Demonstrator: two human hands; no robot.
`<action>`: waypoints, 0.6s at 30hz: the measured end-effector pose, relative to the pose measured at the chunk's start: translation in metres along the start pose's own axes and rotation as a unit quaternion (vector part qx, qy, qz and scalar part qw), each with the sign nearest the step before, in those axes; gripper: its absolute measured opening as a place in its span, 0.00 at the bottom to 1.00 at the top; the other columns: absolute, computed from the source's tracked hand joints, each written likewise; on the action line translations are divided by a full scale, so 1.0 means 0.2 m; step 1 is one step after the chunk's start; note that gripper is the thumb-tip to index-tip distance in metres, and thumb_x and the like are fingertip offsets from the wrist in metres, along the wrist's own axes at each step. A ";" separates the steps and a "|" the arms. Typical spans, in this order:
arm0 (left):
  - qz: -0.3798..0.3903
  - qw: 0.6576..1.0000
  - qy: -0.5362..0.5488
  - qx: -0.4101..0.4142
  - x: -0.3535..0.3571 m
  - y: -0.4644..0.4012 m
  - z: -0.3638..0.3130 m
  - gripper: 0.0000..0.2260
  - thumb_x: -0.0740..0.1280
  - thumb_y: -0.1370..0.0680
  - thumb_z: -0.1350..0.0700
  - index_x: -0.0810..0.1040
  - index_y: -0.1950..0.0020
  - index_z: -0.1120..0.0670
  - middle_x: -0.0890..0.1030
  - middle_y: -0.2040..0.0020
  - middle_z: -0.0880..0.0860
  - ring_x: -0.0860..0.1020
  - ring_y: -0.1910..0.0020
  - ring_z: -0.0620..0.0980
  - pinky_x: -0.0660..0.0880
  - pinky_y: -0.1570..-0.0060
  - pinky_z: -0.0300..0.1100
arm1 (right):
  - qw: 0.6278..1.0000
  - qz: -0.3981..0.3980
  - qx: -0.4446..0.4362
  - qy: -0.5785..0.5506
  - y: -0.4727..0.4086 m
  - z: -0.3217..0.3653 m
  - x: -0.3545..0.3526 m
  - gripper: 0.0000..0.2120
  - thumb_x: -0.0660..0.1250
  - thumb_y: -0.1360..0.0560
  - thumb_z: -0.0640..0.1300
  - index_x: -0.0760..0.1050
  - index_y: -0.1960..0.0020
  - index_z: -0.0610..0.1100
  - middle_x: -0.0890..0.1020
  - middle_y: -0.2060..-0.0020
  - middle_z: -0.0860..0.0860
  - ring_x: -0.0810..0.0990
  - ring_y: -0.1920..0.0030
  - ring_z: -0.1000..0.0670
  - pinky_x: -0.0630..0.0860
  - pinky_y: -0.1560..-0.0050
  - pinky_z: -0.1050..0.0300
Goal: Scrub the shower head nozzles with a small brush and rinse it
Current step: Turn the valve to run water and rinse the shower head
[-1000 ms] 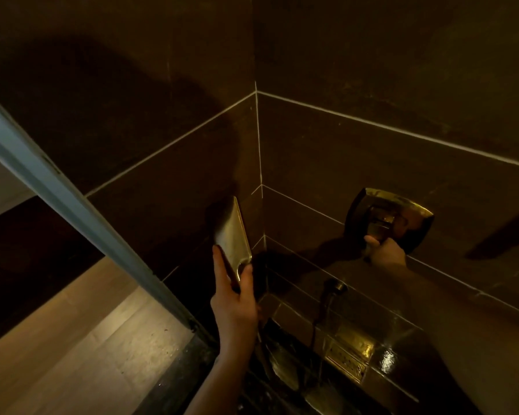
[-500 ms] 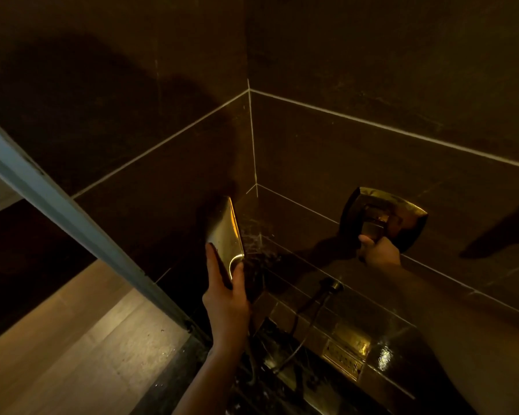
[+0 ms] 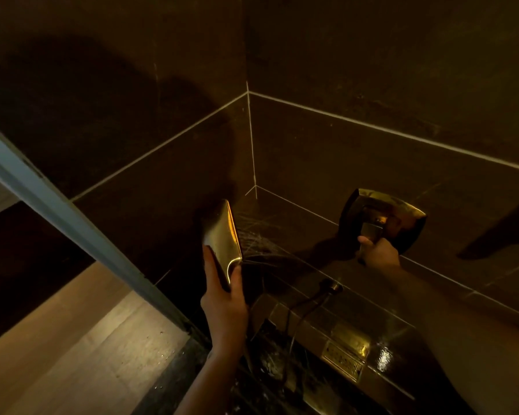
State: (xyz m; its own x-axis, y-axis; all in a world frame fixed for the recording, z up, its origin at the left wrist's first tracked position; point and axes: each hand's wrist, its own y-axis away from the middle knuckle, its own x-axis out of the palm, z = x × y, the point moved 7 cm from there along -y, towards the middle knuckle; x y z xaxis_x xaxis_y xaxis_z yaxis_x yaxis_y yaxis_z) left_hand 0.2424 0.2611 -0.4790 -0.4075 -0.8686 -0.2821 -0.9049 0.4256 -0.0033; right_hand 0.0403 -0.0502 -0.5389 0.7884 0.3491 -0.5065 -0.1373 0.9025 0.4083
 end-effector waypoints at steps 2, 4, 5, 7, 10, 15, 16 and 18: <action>-0.001 1.000 -0.005 0.008 0.00 0.00 -0.01 0.35 0.65 0.17 0.55 0.49 0.20 0.34 0.75 0.54 0.39 0.82 0.71 0.57 0.82 0.73 0.53 | 1.000 -0.002 -0.006 -0.001 0.00 0.00 0.00 0.11 0.62 0.19 0.48 0.72 0.46 0.40 0.75 0.59 0.46 0.74 0.64 0.53 0.67 0.70 0.59; -0.013 1.000 -0.015 0.011 0.00 -0.01 -0.01 0.36 0.66 0.18 0.53 0.48 0.22 0.29 0.80 0.43 0.47 0.83 0.69 0.51 0.83 0.69 0.48 | 1.000 -0.004 -0.014 -0.002 0.01 0.00 0.00 0.10 0.61 0.19 0.48 0.71 0.47 0.40 0.76 0.56 0.44 0.73 0.64 0.53 0.66 0.70 0.59; -0.019 1.000 -0.017 0.008 -0.01 -0.01 -0.01 0.37 0.67 0.19 0.52 0.47 0.24 0.26 0.78 0.35 0.53 0.84 0.63 0.51 0.84 0.65 0.49 | 1.000 -0.003 -0.016 -0.002 0.01 0.00 0.00 0.11 0.61 0.19 0.49 0.72 0.48 0.40 0.77 0.55 0.43 0.73 0.65 0.53 0.66 0.70 0.59; -0.025 1.000 -0.011 0.008 -0.01 -0.02 -0.02 0.37 0.68 0.20 0.50 0.47 0.27 0.21 0.71 0.25 0.56 0.85 0.52 0.58 0.85 0.56 0.56 | 1.000 -0.002 -0.020 -0.002 0.00 0.00 0.00 0.13 0.61 0.19 0.49 0.73 0.46 0.39 0.78 0.56 0.44 0.74 0.65 0.53 0.66 0.69 0.59; -0.027 0.999 0.001 0.021 -0.01 -0.03 -0.03 0.37 0.68 0.19 0.51 0.48 0.25 0.25 0.72 0.30 0.50 0.85 0.61 0.47 0.84 0.64 0.46 | 1.000 0.001 -0.024 0.008 0.00 0.00 0.01 0.16 0.61 0.19 0.49 0.75 0.44 0.36 0.78 0.56 0.44 0.74 0.64 0.53 0.66 0.69 0.59; -0.019 1.000 0.008 0.019 0.01 -0.01 -0.03 0.35 0.67 0.18 0.53 0.49 0.22 0.30 0.71 0.43 0.35 0.82 0.70 0.45 0.81 0.71 0.43 | 0.999 0.002 -0.030 0.022 -0.02 -0.01 0.00 0.21 0.60 0.20 0.55 0.76 0.44 0.35 0.80 0.55 0.43 0.76 0.63 0.51 0.67 0.69 0.58; -0.019 1.000 0.008 0.015 0.01 0.00 -0.04 0.35 0.67 0.19 0.51 0.50 0.22 0.29 0.72 0.38 0.37 0.84 0.64 0.47 0.84 0.66 0.48 | 0.999 0.002 -0.035 0.022 -0.02 -0.02 0.00 0.22 0.60 0.20 0.56 0.76 0.45 0.36 0.81 0.55 0.44 0.77 0.61 0.50 0.70 0.67 0.57; -0.016 1.000 0.007 -0.009 0.01 0.00 -0.07 0.36 0.67 0.21 0.46 0.49 0.23 0.25 0.70 0.25 0.47 0.85 0.50 0.60 0.84 0.53 0.61 | 0.999 0.002 -0.034 0.021 -0.03 -0.03 0.00 0.21 0.61 0.20 0.56 0.77 0.46 0.36 0.82 0.55 0.43 0.79 0.58 0.46 0.75 0.59 0.51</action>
State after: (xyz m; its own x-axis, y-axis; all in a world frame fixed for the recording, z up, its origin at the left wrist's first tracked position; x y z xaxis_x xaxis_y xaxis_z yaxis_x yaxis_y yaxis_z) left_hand 0.2398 0.2551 -0.4658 -0.3792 -0.8858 -0.2677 -0.9199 0.3922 0.0052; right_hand 0.0384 -0.0544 -0.5466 0.7617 0.3614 -0.5377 -0.1821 0.9159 0.3577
